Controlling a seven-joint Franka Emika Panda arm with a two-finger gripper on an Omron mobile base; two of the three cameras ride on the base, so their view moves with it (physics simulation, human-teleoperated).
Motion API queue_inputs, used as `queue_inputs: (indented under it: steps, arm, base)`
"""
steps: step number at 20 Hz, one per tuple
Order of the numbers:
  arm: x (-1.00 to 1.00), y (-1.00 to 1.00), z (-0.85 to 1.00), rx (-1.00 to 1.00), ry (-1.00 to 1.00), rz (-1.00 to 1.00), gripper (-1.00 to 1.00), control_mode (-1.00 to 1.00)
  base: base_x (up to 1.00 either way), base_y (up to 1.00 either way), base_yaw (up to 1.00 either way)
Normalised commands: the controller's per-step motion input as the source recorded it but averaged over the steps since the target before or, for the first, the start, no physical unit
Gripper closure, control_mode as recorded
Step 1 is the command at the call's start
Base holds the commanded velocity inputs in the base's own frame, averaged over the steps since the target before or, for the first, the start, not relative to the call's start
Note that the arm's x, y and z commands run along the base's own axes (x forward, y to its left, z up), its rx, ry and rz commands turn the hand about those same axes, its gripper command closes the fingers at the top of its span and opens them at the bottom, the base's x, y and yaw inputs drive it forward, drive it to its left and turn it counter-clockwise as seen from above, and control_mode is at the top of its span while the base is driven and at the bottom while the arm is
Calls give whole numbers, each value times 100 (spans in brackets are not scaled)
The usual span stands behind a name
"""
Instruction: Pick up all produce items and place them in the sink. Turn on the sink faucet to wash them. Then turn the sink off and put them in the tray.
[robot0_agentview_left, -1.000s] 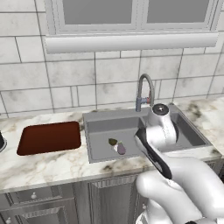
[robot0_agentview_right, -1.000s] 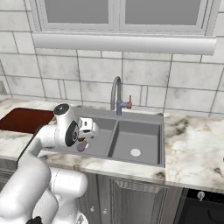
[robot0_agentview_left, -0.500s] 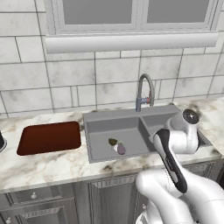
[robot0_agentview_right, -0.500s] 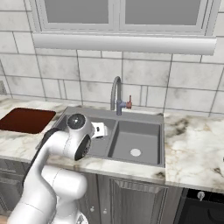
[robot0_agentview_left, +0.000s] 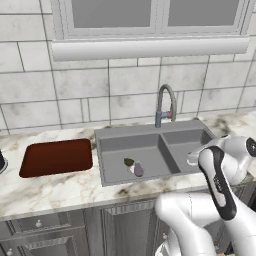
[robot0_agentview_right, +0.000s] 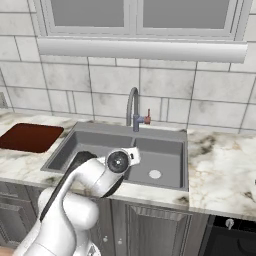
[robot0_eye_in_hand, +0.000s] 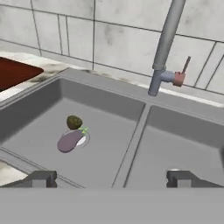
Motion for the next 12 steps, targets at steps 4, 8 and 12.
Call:
queue_inputs:
  steps: [4,8,12]
  arm:
    - [18,-44,28,17,-23,20,-100,-100]
    - [30,-36,32,17,-23,24,-100,-100]
    - [39,-27,35,15,-22,27,-100,-100]
  base:
    - [0,0,0]
    - [0,0,0]
    - [0,0,0]
